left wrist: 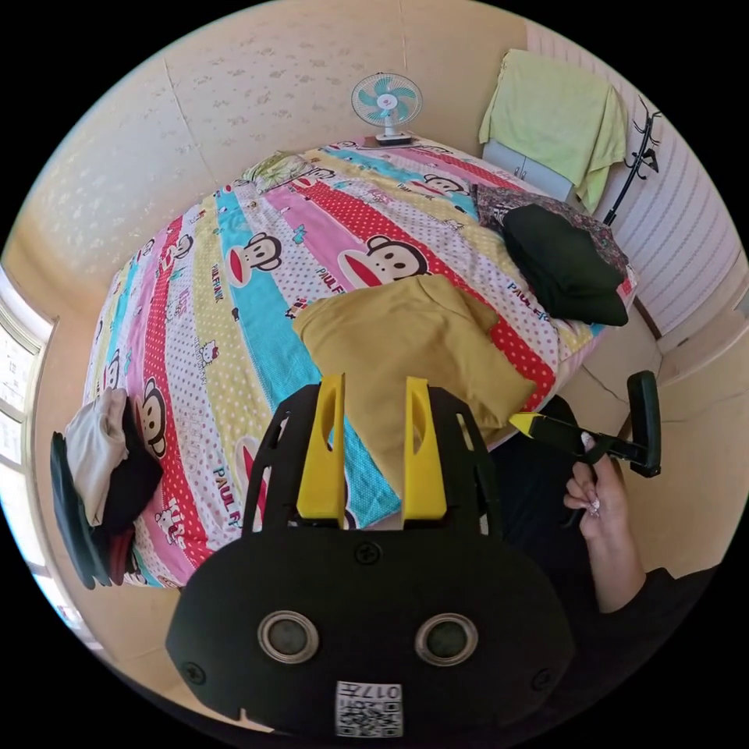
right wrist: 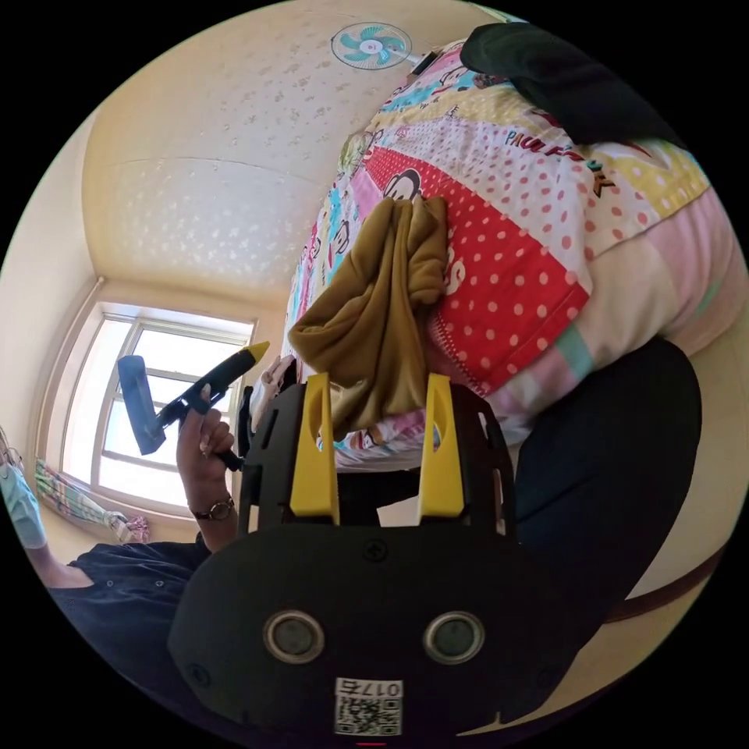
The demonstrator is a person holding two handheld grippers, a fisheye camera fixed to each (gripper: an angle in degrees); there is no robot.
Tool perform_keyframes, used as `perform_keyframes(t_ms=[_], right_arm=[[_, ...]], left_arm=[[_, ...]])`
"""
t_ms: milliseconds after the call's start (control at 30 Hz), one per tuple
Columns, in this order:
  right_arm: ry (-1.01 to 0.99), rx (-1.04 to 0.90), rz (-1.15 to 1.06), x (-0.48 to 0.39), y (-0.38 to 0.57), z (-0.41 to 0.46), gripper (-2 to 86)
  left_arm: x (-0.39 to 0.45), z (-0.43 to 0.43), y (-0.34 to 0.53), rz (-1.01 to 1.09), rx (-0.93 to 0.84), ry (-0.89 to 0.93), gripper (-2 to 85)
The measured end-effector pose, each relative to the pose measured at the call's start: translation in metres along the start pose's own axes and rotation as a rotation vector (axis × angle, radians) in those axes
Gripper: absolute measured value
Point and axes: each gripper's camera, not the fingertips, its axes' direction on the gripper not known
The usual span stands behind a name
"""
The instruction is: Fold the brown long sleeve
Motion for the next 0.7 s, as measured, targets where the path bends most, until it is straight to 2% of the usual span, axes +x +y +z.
perform_keyframes(t_ms=[133,233,333,400,467,500,567,667,700], right_arm=[[0.005,0.021,0.007,0.000,0.008,-0.013,16.4],[0.058,0.093,-0.100,-0.026,0.010,-0.024,15.7],[0.218,0.164,-0.319,-0.074,0.005,-0.021,14.1],[0.353,0.121,-0.382,-0.083,-0.006,-0.003,11.7],[0.475,-0.072,-0.306,-0.061,-0.025,0.021,7.6],[0.449,-0.060,-0.285,-0.055,-0.024,0.015,7.2],[0.309,0.083,-0.231,-0.038,-0.009,-0.023,6.3],[0.284,0.021,-0.100,0.000,-0.005,-0.028,6.7],[0.259,0.010,-0.065,0.007,-0.004,-0.028,6.9]], left_arm=[[-0.009,0.009,-0.001,-0.009,-0.025,0.009,11.4],[-0.025,0.022,0.002,-0.040,-0.053,0.052,13.1],[-0.059,0.044,0.013,-0.131,-0.105,0.186,15.8],[-0.086,0.066,0.024,-0.218,-0.164,0.356,16.3],[-0.098,0.082,0.031,-0.251,-0.217,0.412,16.8],[-0.104,0.086,0.035,-0.264,-0.235,0.423,17.2],[-0.114,0.088,0.040,-0.289,-0.240,0.477,17.7],[-0.125,0.095,0.046,-0.339,-0.249,0.625,18.0],[-0.125,0.095,0.046,-0.331,-0.251,0.610,17.2]])
